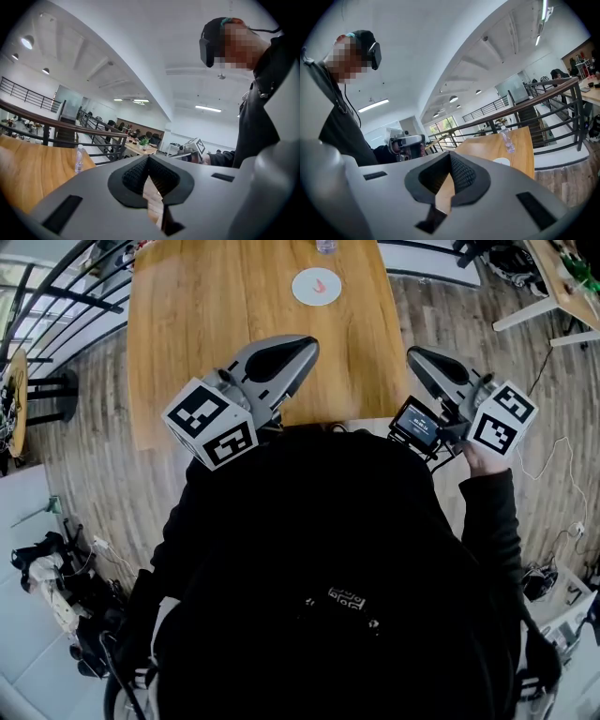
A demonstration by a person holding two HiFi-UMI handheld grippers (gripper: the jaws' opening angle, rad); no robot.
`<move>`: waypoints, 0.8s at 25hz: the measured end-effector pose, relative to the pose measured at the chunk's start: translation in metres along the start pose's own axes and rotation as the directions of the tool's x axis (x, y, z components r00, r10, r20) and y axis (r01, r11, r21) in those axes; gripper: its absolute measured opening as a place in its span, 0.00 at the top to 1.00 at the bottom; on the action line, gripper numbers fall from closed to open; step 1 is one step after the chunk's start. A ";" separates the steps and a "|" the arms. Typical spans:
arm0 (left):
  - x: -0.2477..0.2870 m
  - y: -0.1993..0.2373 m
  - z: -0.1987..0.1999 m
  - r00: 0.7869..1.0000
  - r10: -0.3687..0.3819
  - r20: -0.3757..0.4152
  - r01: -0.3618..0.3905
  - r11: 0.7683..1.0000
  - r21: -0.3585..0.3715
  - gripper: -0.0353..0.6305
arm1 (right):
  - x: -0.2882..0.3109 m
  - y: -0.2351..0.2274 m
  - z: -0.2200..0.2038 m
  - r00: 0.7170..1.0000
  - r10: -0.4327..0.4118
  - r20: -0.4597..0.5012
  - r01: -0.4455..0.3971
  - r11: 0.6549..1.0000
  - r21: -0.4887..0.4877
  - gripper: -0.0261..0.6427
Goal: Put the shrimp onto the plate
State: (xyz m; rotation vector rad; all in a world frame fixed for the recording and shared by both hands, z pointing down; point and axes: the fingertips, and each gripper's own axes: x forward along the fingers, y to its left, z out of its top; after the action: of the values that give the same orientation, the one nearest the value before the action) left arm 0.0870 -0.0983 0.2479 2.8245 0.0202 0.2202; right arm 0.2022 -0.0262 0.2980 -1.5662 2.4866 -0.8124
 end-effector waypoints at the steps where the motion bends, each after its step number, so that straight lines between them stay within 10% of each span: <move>1: 0.001 -0.001 0.002 1.000 -0.003 0.003 0.003 1.000 0.003 0.94 | -0.001 0.005 0.003 1.000 -0.001 0.009 0.001 1.000 -0.004 0.93; 20: -0.007 -0.004 0.014 0.999 0.018 0.027 -0.019 0.998 0.056 0.94 | -0.003 0.026 0.045 0.996 -0.039 0.084 0.052 0.986 -0.161 0.93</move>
State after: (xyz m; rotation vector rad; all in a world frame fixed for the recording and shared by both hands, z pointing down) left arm 0.0823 -0.0991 0.2325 2.8843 -0.0060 0.1895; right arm 0.1986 -0.0322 0.2461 -1.6765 2.5239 -0.5507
